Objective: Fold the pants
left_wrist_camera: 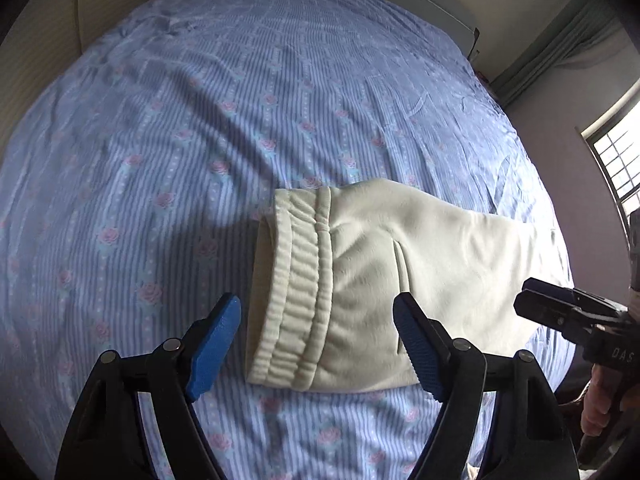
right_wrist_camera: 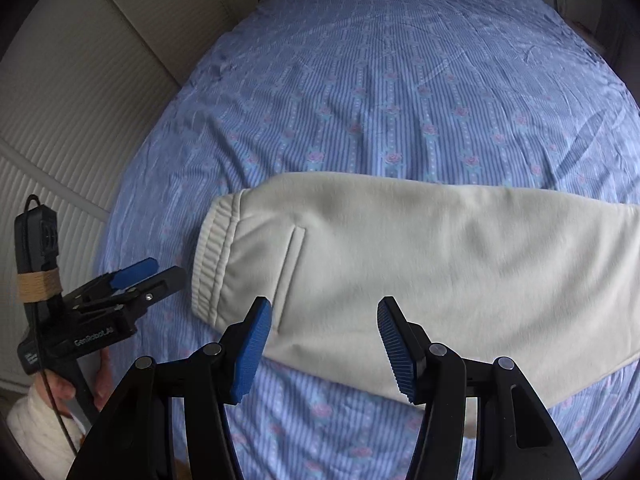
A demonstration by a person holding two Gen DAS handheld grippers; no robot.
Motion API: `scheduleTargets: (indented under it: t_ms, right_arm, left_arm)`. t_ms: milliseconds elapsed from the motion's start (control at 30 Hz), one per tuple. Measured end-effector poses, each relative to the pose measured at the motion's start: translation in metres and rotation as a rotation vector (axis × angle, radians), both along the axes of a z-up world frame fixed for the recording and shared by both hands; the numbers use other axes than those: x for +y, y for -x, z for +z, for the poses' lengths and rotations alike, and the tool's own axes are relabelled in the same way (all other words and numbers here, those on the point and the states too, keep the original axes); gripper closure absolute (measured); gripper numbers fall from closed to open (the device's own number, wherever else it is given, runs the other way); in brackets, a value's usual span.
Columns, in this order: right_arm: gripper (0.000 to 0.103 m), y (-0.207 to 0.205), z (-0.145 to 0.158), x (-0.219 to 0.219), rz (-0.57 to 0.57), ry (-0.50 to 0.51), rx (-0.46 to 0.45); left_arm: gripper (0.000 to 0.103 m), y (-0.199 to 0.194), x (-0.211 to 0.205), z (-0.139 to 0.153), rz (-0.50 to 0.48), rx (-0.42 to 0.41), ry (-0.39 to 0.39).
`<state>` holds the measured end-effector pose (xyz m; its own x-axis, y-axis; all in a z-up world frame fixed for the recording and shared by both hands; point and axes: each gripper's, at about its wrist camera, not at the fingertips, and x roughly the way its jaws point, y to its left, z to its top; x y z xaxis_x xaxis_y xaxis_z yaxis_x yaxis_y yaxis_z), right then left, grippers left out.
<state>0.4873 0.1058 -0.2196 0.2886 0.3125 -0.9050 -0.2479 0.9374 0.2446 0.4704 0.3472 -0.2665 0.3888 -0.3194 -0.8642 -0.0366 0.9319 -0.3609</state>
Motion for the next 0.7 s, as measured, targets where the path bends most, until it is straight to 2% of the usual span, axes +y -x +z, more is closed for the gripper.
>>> scheduleTargets:
  t_ms: [133, 167, 200, 267, 400, 500, 633, 667, 700]
  right_arm:
    - [0.046, -0.013, -0.015, 0.022, 0.014, 0.030, 0.020]
    - [0.046, -0.015, -0.019, 0.025, 0.018, 0.040, 0.029]
    - [0.046, -0.016, -0.022, 0.027, 0.020, 0.046, 0.037]
    - [0.046, -0.018, -0.027, 0.029, 0.020, 0.058, 0.049]
    - [0.046, -0.019, -0.030, 0.031, 0.022, 0.062, 0.066]
    - [0.046, -0.022, -0.032, 0.034, 0.032, 0.066, 0.067]
    - [0.046, -0.025, -0.035, 0.043, 0.043, 0.068, 0.076]
    - [0.046, -0.026, -0.034, 0.045, 0.049, 0.071, 0.074]
    - [0.046, -0.026, -0.034, 0.048, 0.056, 0.073, 0.069]
  left_arm:
    - [0.045, -0.032, 0.011, -0.031, 0.002, 0.068, 0.104]
    - [0.051, -0.037, 0.012, -0.039, 0.006, 0.087, 0.134]
    - [0.062, -0.042, 0.014, -0.044, 0.010, 0.106, 0.166]
    - [0.074, -0.046, 0.013, -0.047, -0.001, 0.124, 0.233]
    - [0.074, -0.045, 0.014, -0.035, -0.075, 0.065, 0.351]
    - [0.074, -0.054, 0.013, -0.047, -0.099, 0.097, 0.354]
    - [0.074, -0.070, 0.007, -0.074, -0.048, 0.187, 0.372]
    - [0.079, -0.072, 0.004, -0.076, -0.042, 0.191, 0.355]
    - [0.090, -0.072, 0.000, -0.075, -0.036, 0.189, 0.331]
